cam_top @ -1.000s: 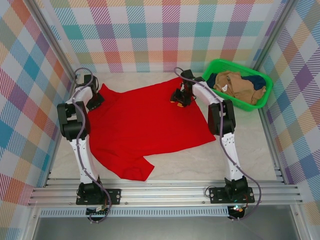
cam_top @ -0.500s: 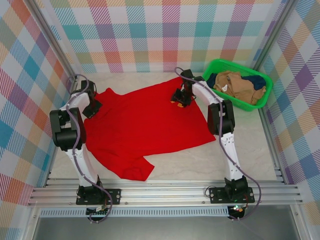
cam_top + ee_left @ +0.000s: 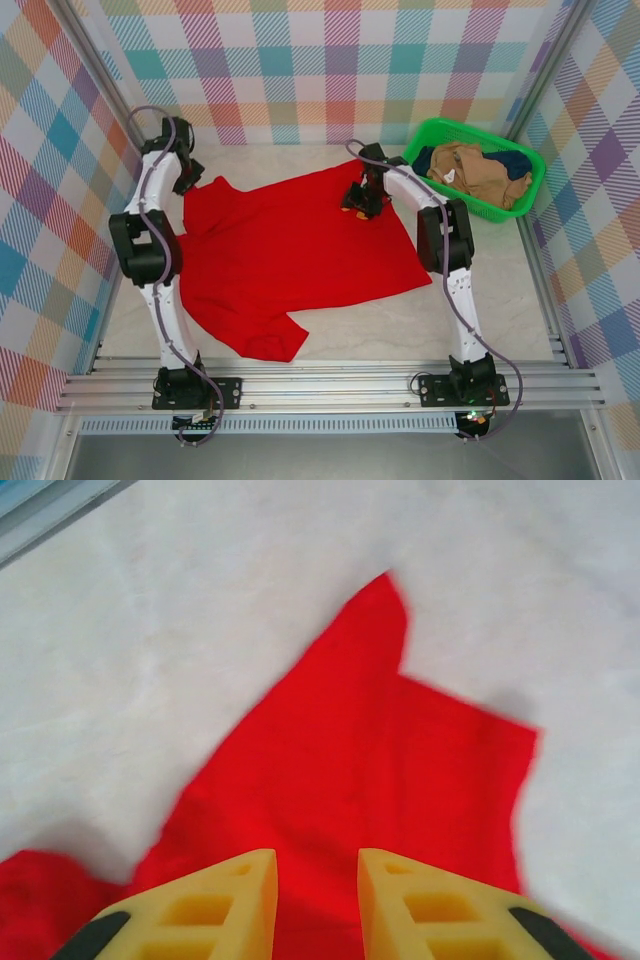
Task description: Fold and stack the t-shirts
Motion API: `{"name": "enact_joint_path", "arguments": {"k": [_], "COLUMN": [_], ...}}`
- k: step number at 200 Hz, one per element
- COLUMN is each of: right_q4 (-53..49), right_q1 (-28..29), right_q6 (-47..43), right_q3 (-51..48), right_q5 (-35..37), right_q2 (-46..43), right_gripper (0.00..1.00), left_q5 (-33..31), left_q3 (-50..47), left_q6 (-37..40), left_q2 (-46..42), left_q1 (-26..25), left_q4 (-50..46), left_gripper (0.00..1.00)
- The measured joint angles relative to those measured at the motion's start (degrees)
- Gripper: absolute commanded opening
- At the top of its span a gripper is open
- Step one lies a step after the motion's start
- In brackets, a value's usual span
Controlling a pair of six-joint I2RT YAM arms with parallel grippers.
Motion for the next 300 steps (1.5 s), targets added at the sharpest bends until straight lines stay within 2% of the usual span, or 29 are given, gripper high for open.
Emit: {"name": "enact_joint_path", "arguments": {"k": [25,66,114,150,167,196,220,239,246,275,300], "right_q4": [0.9,1.3,3.4,4.7,5.8,7.9,9.4,10.6,11.1,13.3,14.7], "right_q1": [0.1,0.1,0.0,-0.3,-0.3,-0.3,-0.5,-0.9,-1.1,-2.8,-3.7], "right_q6": [-0.6,-1.1,-1.0,-0.6,0.1,1.4,2.1,2.9,3.4,4.9,5.5], "right_q3": [-0.4,-0.4,-6.1,-12.9,-16.4,-22.0,-24.5,-25.9,-26.5,-27.6,-27.5], "right_q5": [0.5,0.5,1.6,3.2,3.3,3.1,2.8,2.3,2.0,1.7,1.8], "right_q2": [-0.3,-0.3,-4.3,-12.4,-17.1,-23.9,-25.7,-25.7,-25.7,-25.6,-24.9], "right_gripper": [0.47,0.47,0.48,0.48,0.48,0.48,0.48,0.48,0.48,0.48,0.47], "left_q5": [2.4,6.3,10.3,14.7,17.7,22.4,25.7,27.1,27.2,22.9,19.3], "left_q3": [9.6,12.2,17.9,29.8,34.8,36.7,40.0,40.6,40.7,38.8,24.6], "left_q6": [-1.9,-4.2,-4.2,-3.9,-5.1,-9.1,-12.1,-12.2,-11.5,-8.8,-8.0], "left_q2": [9.1,18.5,22.5,30.3,34.0,37.4,40.2,40.3,40.1,35.3,20.9], "left_q1": [-1.1,-1.9,-2.4,-2.5,-2.5,-2.6,-2.8,-2.8,-2.9,-3.1,-2.7], "left_q4": [-3.2,-5.6,-1.7,3.7,8.7,19.1,24.9,26.0,25.8,17.4,11.3], "left_gripper": [0.16,0.15,0.18,0.20,0.22,0.26,0.43,0.56,0.57,0.55,0.49]}}
